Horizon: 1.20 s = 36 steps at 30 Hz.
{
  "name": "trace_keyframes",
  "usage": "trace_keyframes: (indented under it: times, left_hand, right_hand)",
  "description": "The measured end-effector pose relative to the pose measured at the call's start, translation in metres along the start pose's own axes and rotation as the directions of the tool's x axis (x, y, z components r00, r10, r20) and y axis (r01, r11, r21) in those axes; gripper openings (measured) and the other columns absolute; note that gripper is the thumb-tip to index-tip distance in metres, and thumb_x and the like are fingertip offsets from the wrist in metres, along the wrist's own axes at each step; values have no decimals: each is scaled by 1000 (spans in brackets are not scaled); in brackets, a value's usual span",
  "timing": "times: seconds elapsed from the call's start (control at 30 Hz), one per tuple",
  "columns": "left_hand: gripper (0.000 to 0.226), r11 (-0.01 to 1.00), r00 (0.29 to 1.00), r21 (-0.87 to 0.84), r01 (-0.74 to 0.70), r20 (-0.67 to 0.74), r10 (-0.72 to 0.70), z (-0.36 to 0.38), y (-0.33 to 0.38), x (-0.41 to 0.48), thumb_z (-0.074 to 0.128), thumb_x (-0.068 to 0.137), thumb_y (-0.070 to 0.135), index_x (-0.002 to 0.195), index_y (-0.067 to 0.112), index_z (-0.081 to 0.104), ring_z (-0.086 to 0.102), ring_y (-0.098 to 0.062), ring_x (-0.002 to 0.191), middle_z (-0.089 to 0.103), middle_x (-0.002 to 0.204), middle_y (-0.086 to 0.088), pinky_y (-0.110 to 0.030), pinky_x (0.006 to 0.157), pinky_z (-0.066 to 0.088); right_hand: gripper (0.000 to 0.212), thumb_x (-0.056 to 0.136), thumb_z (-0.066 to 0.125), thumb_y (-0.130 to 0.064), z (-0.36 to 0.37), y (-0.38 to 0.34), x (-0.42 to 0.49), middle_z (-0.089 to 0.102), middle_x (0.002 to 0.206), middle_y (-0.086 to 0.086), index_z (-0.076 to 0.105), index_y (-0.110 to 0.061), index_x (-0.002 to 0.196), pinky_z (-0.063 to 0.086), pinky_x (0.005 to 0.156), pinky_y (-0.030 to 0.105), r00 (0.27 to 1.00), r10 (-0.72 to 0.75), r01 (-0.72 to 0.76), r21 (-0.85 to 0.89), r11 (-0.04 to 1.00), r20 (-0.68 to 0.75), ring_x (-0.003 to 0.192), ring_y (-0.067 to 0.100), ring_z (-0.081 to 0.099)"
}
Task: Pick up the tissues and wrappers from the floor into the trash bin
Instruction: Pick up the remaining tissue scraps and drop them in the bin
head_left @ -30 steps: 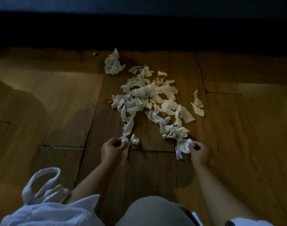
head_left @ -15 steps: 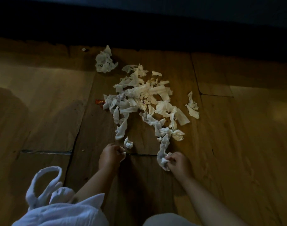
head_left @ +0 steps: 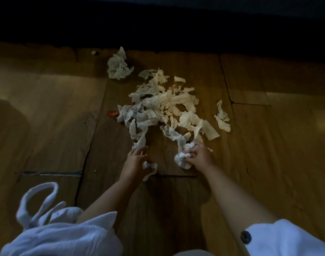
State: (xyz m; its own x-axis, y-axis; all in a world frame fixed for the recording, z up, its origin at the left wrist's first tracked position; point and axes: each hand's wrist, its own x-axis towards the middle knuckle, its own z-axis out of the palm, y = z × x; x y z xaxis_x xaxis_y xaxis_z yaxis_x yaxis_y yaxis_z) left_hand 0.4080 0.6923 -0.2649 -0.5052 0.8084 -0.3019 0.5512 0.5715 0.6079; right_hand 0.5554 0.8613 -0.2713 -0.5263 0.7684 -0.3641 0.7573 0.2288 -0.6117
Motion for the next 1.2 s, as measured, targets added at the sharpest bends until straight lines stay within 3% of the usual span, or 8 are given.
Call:
trace_keyframes:
  times: [0.2,0.4,0.53,0.63,0.73,0.83,0.93,1.2]
  left_hand:
    - [23,999,998,-38,-1,67,3,16,-2,0,60,88,12,110,17,60,49,-4,104,51,127,1,-7,61,42]
    - [28,920,985,-384,84,-110,-135,15,6,3,63,85,8,111,15,60,60,-20,101,59,112,-5,-16,72,47]
    - [44,839,942,-537,86,-230,-244,-1,3,22,70,79,9,118,19,52,56,-21,107,46,128,-3,-19,72,50]
    - [66,845,932,-497,198,-171,-319,-10,-5,41,75,74,10,131,21,43,51,-25,117,35,142,-5,-25,80,50]
    - [78,868,944,-411,277,-53,-327,-10,-13,50,75,74,10,139,24,35,48,-25,122,37,144,-6,-26,79,51]
    - [71,895,957,-370,248,-51,-286,-2,-11,45,68,80,6,140,27,36,47,-25,124,39,143,-6,-30,84,49]
    - [58,882,952,-392,261,-48,-304,7,-7,35,63,84,5,136,22,45,53,-21,116,47,135,-7,-30,88,51]
    - [28,921,945,-256,294,-64,-320,5,-7,20,68,82,23,109,21,63,58,-15,99,57,109,3,-34,82,55]
  right_hand:
    - [28,83,62,-4,10,7,-20,60,120,7,65,-11,110,44,80,14,994,-103,106,75,992,-46,110,17,57]
    - [54,80,64,4,-17,-15,0,53,113,-3,48,-9,130,44,65,6,992,-32,82,436,896,-122,106,8,52]
    - [43,80,69,-10,-19,-27,30,53,133,10,60,-12,121,45,90,22,991,-81,98,158,983,-107,125,25,46]
    - [40,76,73,-27,-21,-31,54,12,158,0,65,-24,116,10,116,47,998,-24,15,-160,987,-53,144,35,-3]
    - [40,77,73,-28,-22,-32,68,-11,158,-6,65,-25,116,-4,116,52,990,11,28,-270,963,141,141,35,-24]
    - [38,78,72,-18,-18,-32,68,23,156,5,64,-13,115,30,111,44,972,-49,74,-105,992,229,142,31,21]
    - [38,81,70,-15,-11,-26,56,61,124,9,61,-10,117,47,84,26,985,-86,95,-58,994,148,111,21,58]
    - [56,79,69,-4,-18,-5,22,52,123,0,48,-10,130,44,64,7,997,25,14,459,888,-80,113,11,49]
